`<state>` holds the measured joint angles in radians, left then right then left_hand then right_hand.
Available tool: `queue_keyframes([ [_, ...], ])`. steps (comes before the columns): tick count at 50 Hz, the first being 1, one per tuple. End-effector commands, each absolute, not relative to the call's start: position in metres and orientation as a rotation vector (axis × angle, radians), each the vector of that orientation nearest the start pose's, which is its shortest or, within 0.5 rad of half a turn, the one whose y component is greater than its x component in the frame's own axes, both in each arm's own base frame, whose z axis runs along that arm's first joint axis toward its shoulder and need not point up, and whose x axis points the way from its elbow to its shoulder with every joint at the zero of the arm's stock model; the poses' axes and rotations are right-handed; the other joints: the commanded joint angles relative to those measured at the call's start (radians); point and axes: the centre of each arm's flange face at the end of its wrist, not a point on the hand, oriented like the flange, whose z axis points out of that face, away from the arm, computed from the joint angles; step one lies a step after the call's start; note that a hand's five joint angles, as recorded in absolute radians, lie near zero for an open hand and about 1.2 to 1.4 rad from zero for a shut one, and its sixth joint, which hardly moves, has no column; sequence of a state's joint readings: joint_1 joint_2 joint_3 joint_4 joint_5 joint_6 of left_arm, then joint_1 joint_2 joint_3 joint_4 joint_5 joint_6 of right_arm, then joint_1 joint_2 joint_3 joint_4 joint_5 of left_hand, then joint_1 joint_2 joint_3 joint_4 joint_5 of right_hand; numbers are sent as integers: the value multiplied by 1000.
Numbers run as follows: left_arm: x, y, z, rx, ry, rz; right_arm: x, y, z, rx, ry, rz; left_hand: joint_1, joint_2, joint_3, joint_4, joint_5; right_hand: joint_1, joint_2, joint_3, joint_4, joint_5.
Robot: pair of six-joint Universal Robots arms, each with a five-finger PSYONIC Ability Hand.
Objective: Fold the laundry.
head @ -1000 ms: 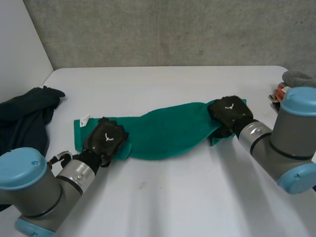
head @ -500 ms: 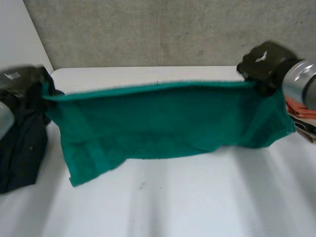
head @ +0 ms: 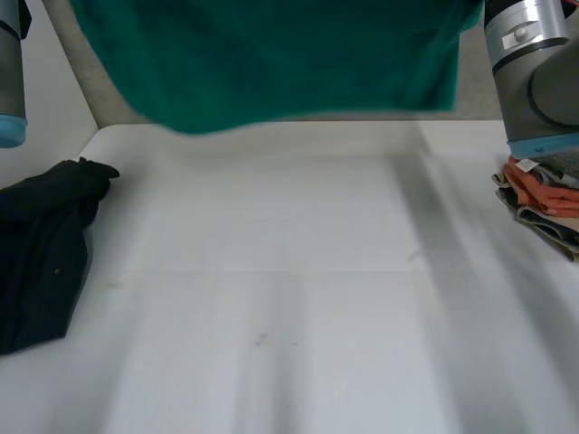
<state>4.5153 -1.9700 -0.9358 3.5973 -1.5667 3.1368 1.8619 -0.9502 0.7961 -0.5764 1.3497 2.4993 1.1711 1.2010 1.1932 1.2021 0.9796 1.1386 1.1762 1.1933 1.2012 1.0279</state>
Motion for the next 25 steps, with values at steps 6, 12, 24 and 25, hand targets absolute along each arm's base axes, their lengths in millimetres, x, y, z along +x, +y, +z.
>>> queue_keyframes([
  [6, -208, -372, 274, 251, 2024, -2527, 267, -397, 277, -1119, 1539, -2522, 225, 195, 203, 194, 242, 258, 220, 203, 195, 194],
  [12, -210, -359, 196, 358, 2112, -2352, 256, -397, 186, -1179, 1807, -2206, 225, 195, 203, 194, 242, 258, 220, 203, 195, 194],
  [24, -205, -354, 162, 374, 2111, -2290, 224, -413, 118, -889, 2289, -1916, 225, 195, 203, 194, 242, -441, -478, -495, -503, -504],
  [25, -205, -353, 162, 372, 2110, -2292, 222, -414, 118, -858, 2306, -1898, 225, 195, 203, 194, 242, -485, -523, -540, -548, -549],
])
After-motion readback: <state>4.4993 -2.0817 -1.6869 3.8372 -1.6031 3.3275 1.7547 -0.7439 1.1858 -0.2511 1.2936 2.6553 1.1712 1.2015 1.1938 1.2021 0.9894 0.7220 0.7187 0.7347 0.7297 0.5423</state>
